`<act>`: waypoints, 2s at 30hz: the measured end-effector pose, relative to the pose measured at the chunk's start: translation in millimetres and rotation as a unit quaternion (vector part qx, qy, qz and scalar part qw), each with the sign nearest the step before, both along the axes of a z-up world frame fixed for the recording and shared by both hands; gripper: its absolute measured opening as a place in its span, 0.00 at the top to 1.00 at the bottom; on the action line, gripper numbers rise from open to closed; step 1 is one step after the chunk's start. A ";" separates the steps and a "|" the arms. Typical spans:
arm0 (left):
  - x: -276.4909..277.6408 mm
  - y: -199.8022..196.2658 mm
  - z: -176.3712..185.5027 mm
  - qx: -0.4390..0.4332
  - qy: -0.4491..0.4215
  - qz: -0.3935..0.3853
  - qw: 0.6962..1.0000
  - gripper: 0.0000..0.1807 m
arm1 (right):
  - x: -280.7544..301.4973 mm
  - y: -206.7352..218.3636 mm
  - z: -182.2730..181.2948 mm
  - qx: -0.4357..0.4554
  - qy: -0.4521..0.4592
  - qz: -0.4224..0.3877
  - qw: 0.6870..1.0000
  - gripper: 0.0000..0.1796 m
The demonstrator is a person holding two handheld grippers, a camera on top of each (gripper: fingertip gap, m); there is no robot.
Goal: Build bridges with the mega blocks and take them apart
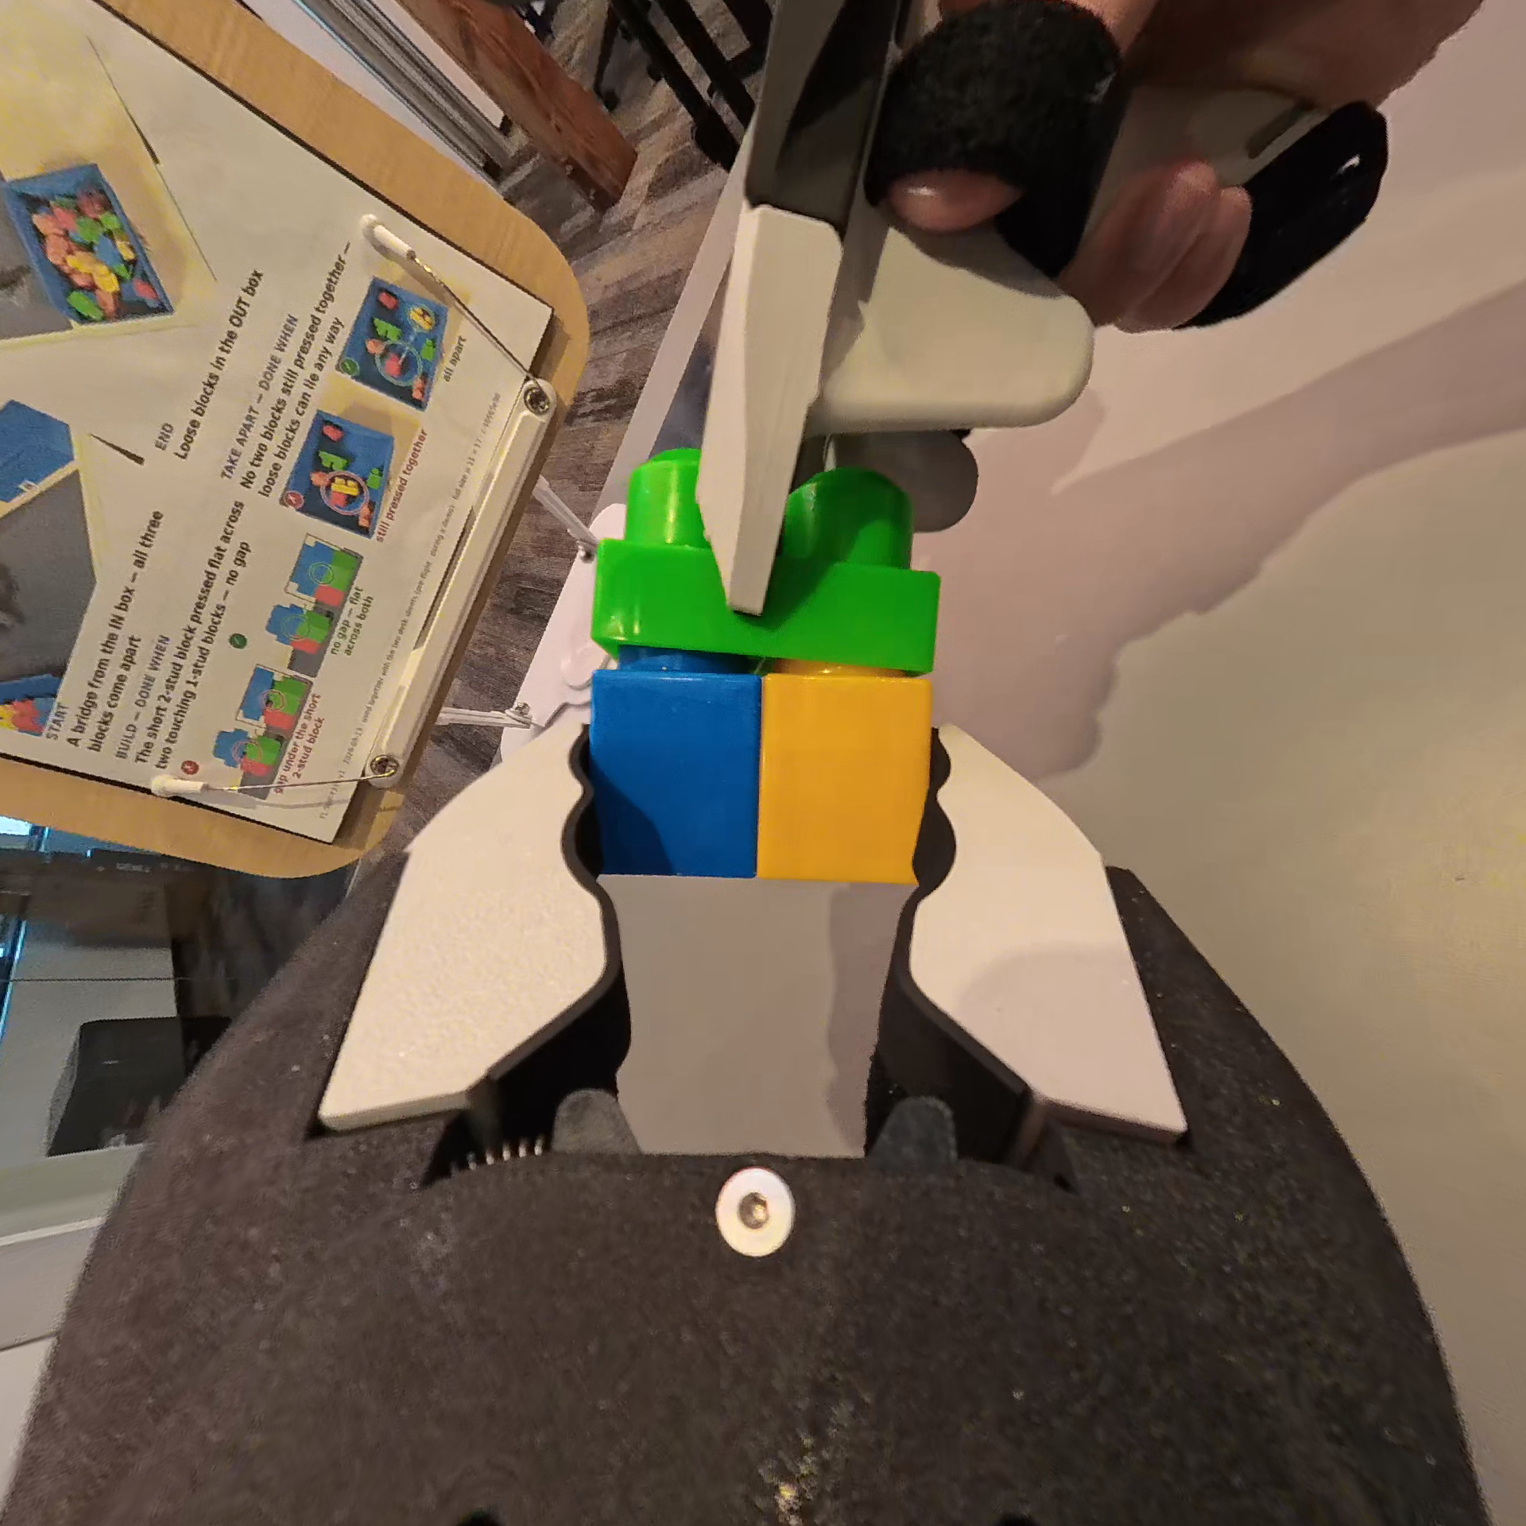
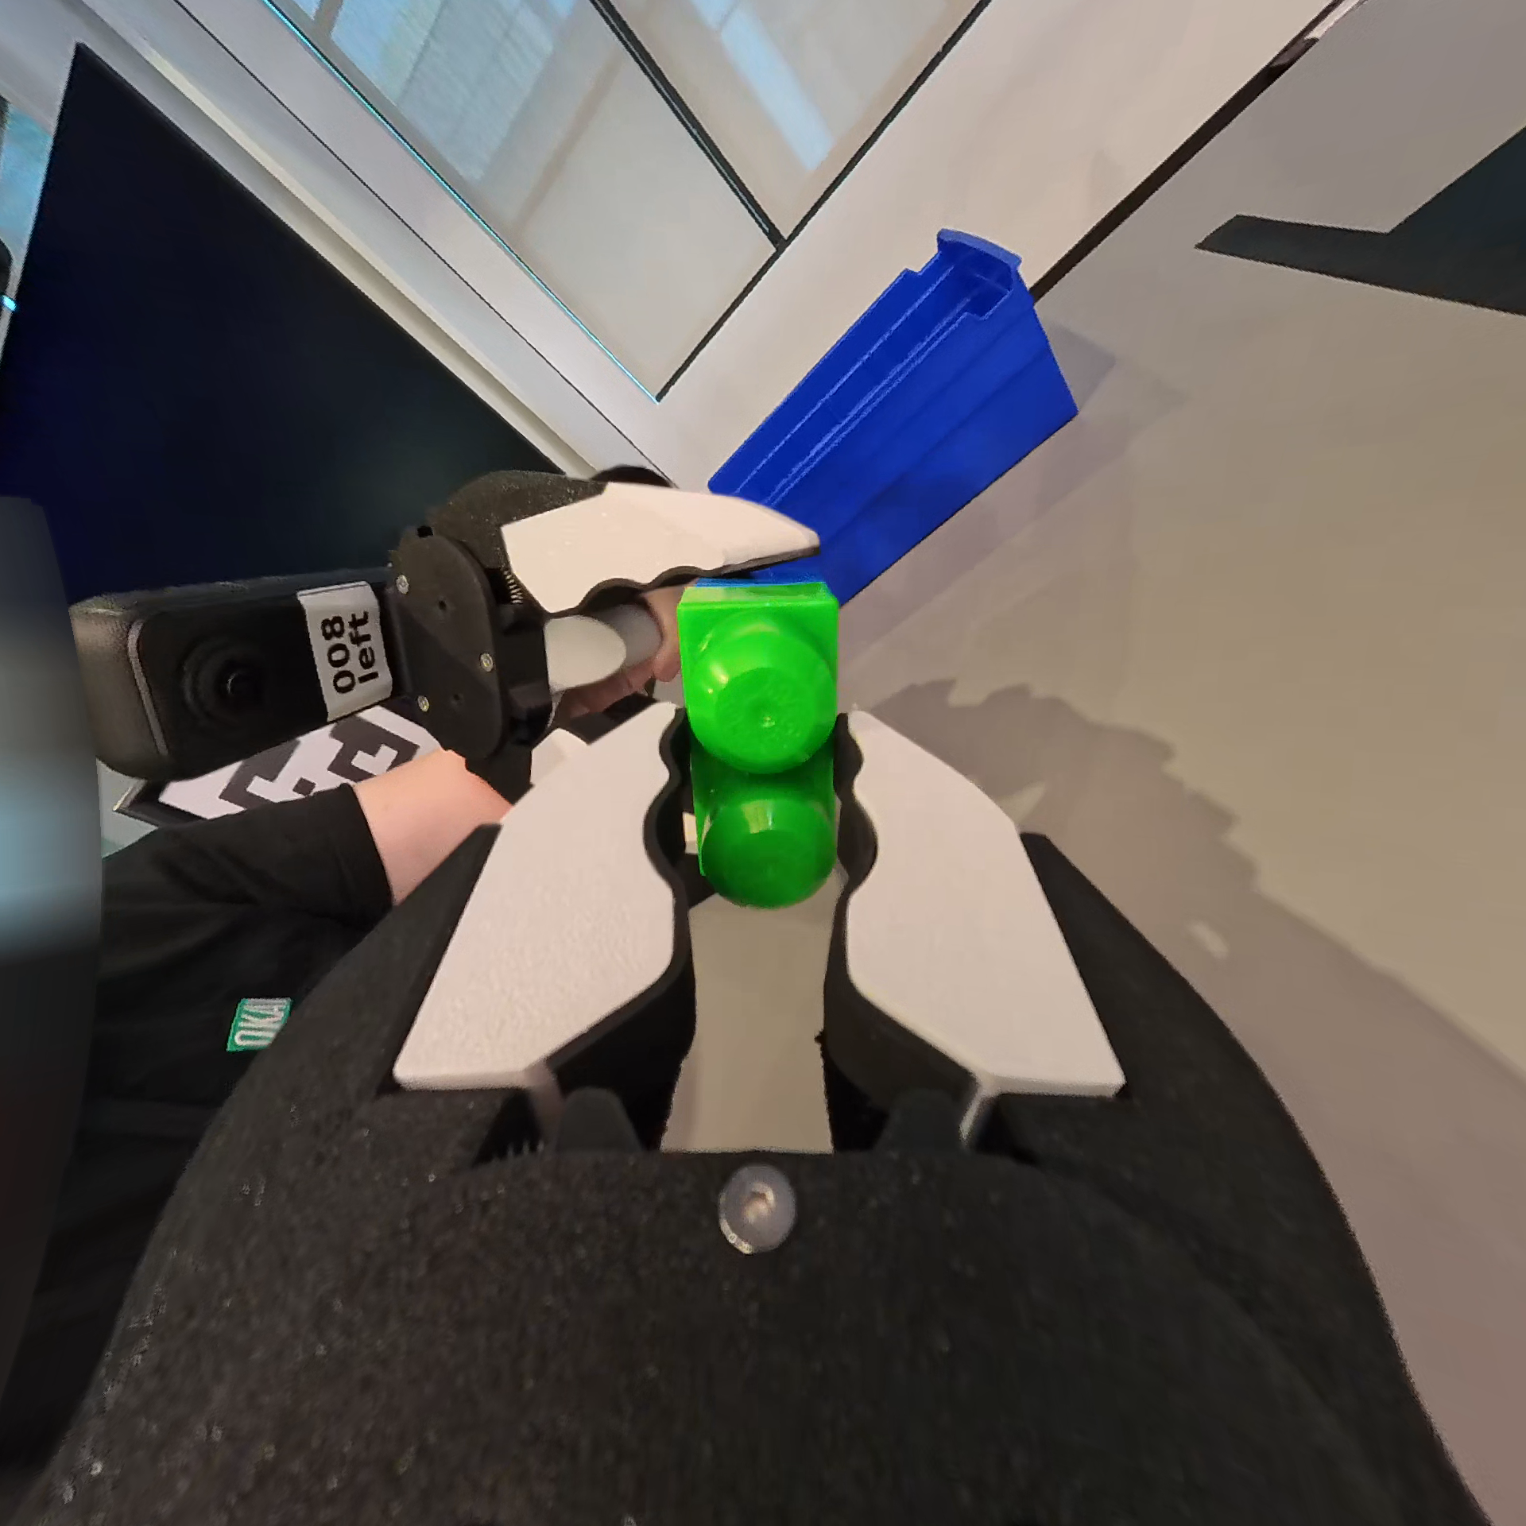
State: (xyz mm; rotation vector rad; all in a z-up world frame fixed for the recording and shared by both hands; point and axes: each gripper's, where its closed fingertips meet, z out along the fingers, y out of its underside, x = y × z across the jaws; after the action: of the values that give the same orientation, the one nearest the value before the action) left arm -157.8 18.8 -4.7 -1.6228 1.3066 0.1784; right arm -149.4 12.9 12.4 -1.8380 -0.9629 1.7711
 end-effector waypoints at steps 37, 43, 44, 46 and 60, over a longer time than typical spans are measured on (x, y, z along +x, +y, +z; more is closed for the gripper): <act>2.4 0.9 -13.1 0.001 0.029 -0.011 1.000 0.59 | 1.4 0.2 -16.6 0.020 -0.050 0.009 0.999 0.82; -6.7 8.3 -9.7 0.015 -0.005 0.013 1.000 0.53 | 10.8 9.6 -16.7 -0.025 -0.014 0.009 1.000 0.82; -11.3 8.9 -10.0 0.013 -0.014 0.020 1.000 0.51 | 13.2 11.6 -17.4 -0.036 -0.007 0.010 0.999 0.82; -21.4 7.2 -10.9 -0.001 -0.045 0.032 0.998 0.51 | 18.1 17.0 -16.0 -0.059 0.016 0.009 0.998 0.82; -19.1 -20.8 50.4 -0.282 -0.549 -0.095 0.781 0.62 | 18.4 -3.3 30.2 0.202 0.140 0.011 0.969 0.82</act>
State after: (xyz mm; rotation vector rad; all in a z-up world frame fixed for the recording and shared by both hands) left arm -176.9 -2.0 45.7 -1.5805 0.5578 -1.2336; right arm -131.0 9.6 42.7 -1.2937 -1.1322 1.6397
